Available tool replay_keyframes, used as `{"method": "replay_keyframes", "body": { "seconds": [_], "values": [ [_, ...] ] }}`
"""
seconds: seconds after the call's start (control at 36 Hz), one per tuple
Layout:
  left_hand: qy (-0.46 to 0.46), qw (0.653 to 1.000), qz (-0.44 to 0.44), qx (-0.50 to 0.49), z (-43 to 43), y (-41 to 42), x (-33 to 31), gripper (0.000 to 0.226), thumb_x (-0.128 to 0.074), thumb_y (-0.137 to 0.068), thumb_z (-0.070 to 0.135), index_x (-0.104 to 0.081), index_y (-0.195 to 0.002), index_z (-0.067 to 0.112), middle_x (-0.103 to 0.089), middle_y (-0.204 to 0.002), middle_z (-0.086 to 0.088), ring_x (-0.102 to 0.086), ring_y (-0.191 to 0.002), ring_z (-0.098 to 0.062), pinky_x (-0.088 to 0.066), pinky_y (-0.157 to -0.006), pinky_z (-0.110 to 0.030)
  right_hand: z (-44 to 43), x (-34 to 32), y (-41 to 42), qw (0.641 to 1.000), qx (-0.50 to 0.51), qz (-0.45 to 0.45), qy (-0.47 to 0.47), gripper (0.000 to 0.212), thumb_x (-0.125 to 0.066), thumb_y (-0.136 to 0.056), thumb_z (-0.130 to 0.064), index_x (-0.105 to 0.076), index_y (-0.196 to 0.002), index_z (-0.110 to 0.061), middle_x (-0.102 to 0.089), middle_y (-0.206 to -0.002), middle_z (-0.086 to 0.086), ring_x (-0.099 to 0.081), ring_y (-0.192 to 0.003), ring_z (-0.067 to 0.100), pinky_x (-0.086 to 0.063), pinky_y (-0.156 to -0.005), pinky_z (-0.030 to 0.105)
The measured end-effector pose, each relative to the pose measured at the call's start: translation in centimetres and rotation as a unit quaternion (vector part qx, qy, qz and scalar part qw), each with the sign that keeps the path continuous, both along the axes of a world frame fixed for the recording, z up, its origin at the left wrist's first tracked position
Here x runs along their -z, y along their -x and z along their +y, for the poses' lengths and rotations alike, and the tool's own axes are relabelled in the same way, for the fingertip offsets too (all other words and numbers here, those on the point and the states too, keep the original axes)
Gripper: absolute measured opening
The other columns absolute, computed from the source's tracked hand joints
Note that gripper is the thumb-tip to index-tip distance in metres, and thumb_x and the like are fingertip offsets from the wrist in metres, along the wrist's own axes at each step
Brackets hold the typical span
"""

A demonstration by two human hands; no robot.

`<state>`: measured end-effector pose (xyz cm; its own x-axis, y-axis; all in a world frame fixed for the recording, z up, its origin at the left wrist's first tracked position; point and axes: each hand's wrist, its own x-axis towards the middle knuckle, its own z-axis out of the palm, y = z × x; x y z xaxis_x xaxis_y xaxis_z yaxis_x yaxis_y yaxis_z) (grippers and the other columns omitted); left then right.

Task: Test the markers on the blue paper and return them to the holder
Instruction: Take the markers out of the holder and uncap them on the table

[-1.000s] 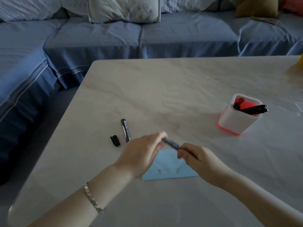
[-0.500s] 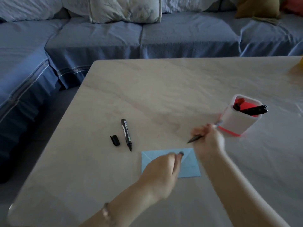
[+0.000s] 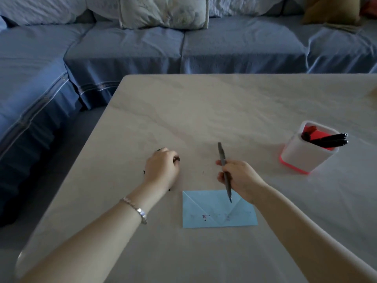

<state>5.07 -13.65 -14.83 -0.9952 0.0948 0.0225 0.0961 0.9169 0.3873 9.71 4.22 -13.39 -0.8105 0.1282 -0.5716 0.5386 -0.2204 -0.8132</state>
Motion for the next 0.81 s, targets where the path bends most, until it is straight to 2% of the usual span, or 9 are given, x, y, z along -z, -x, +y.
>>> {"method": "replay_keyframes", "body": {
  "seconds": [0.14,0.25,0.33,0.42,0.47,0.53,0.61,0.69,0.81],
  "values": [
    [0.07,0.997,-0.012,0.009,0.0,0.6,1.1,0.021,-0.046,-0.089,0.018,-0.065,-0.094,0.011,-0.065,-0.097,-0.01,-0.052,-0.105,-0.028,-0.036,-0.075,-0.031,-1.9,1.3,3.1,0.993,-0.045,-0.001,-0.111,0.013,-0.049,-0.088,0.003,-0.06,-0.094,0.005,-0.048,-0.06,0.008,-0.048,-0.052,0.019,-0.051,-0.055,0.023],
    [0.096,0.995,0.003,0.024,0.0,0.2,1.9,0.021,-0.048,-0.087,0.025,-0.062,-0.088,0.009,-0.064,-0.089,-0.011,-0.048,-0.109,-0.028,-0.036,-0.076,-0.033,-3.9,2.2,5.2,0.95,-0.144,0.021,-0.276,0.019,-0.052,-0.083,-0.006,-0.069,-0.089,0.002,-0.052,-0.063,0.006,-0.047,-0.058,0.018,-0.036,-0.055,0.027],
    [0.053,0.998,0.013,0.023,-0.1,-0.2,1.9,0.022,-0.052,-0.082,0.031,-0.058,-0.077,0.01,-0.053,-0.067,-0.002,-0.049,-0.102,-0.027,-0.032,-0.069,-0.032,-5.4,2.5,6.0,0.931,-0.187,0.035,-0.312,0.021,-0.05,-0.084,-0.007,-0.069,-0.088,0.002,-0.056,-0.069,0.01,-0.049,-0.058,0.019,-0.033,-0.049,0.026],
    [0.029,0.999,0.023,0.027,-0.4,-0.4,1.5,0.021,-0.052,-0.083,0.033,-0.058,-0.08,0.013,-0.06,-0.075,-0.001,-0.05,-0.1,-0.025,-0.036,-0.075,-0.034,-5.9,2.9,6.2,0.928,-0.188,0.046,-0.318,0.02,-0.049,-0.084,-0.005,-0.067,-0.081,0.002,-0.058,-0.068,0.016,-0.054,-0.065,0.027,-0.035,-0.054,0.027],
    [0.032,0.999,0.026,0.026,-0.6,-0.5,1.0,0.019,-0.051,-0.087,0.03,-0.061,-0.091,0.014,-0.065,-0.088,-0.002,-0.052,-0.101,-0.025,-0.038,-0.08,-0.033,-5.4,3.2,5.8,0.93,-0.171,0.054,-0.322,0.02,-0.05,-0.086,-0.009,-0.066,-0.095,0.001,-0.065,-0.086,0.021,-0.061,-0.084,0.032,-0.036,-0.066,0.025],
    [0.021,0.999,0.03,0.024,-0.5,-0.9,0.4,0.017,-0.051,-0.088,0.024,-0.063,-0.094,0.013,-0.066,-0.091,-0.004,-0.054,-0.098,-0.026,-0.038,-0.076,-0.032,-4.2,3.2,4.8,0.927,-0.159,0.063,-0.333,0.032,-0.053,-0.087,-0.016,-0.058,-0.117,-0.007,-0.064,-0.099,0.009,-0.059,-0.095,0.023,-0.035,-0.073,0.019],
    [-0.028,0.997,0.043,0.056,0.3,-2.0,0.1,0.012,-0.053,-0.087,0.014,-0.063,-0.085,0.008,-0.064,-0.082,-0.008,-0.058,-0.085,-0.029,-0.039,-0.065,-0.031,-1.3,2.7,2.5,0.912,-0.161,0.099,-0.365,0.027,-0.057,-0.085,-0.017,-0.061,-0.112,-0.013,-0.055,-0.075,-0.009,-0.053,-0.076,0.013,-0.037,-0.063,0.018],
    [-0.055,0.983,0.064,0.161,2.1,-3.6,0.7,0.007,-0.059,-0.077,0.008,-0.066,-0.075,0.01,-0.065,-0.075,-0.004,-0.063,-0.073,-0.027,-0.047,-0.069,-0.035,2.7,1.6,-0.1,0.887,-0.157,0.124,-0.415,0.02,-0.057,-0.083,-0.014,-0.067,-0.1,-0.016,-0.055,-0.069,-0.012,-0.052,-0.063,0.01,-0.037,-0.049,0.008],
    [-0.005,0.948,0.076,0.31,5.6,-5.9,1.8,0.021,-0.056,-0.066,0.037,-0.059,-0.082,0.024,-0.064,-0.08,0.008,-0.057,-0.076,-0.011,-0.034,-0.072,-0.023,8.3,-1.3,-2.8,0.853,-0.088,0.155,-0.49,0.016,-0.06,-0.082,-0.012,-0.066,-0.092,-0.022,-0.055,-0.067,-0.012,-0.049,-0.056,0.001,-0.037,-0.053,0.009]
  ]
}}
